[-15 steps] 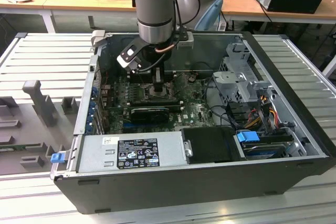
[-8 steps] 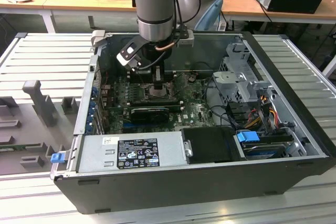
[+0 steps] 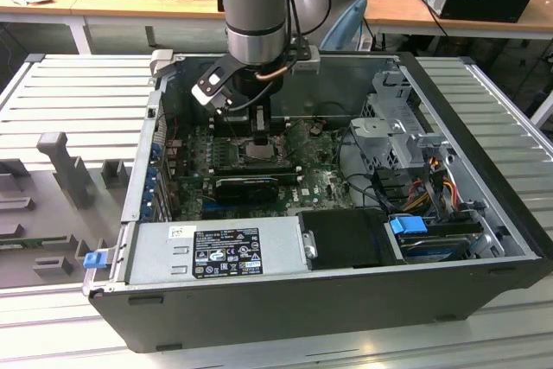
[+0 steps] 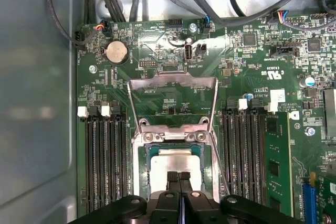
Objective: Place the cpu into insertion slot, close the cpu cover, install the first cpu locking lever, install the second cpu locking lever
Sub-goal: 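Close the cpu cover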
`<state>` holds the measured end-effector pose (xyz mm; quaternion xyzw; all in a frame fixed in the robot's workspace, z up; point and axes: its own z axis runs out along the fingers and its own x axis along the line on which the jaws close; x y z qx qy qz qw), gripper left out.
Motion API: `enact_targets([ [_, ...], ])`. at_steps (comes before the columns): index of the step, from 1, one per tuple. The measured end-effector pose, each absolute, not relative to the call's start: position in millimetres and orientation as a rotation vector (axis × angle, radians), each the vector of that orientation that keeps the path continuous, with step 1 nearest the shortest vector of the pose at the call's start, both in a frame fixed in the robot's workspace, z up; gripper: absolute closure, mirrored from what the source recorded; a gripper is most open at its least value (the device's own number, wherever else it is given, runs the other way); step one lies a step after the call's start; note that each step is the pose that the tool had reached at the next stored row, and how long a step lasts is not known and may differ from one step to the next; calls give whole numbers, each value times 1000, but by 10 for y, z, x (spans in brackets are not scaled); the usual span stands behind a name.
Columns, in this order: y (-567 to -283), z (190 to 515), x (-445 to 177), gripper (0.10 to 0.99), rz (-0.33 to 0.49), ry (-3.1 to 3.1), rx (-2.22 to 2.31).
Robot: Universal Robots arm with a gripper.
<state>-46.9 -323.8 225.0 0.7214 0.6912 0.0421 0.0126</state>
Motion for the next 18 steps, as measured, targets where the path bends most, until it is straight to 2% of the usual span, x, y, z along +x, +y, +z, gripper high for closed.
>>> enact_targets([
  [6,-3238,2260,-316,980,118,2159,2255],
  [18,-3238,2669,-316,980,117,2158,2254],
])
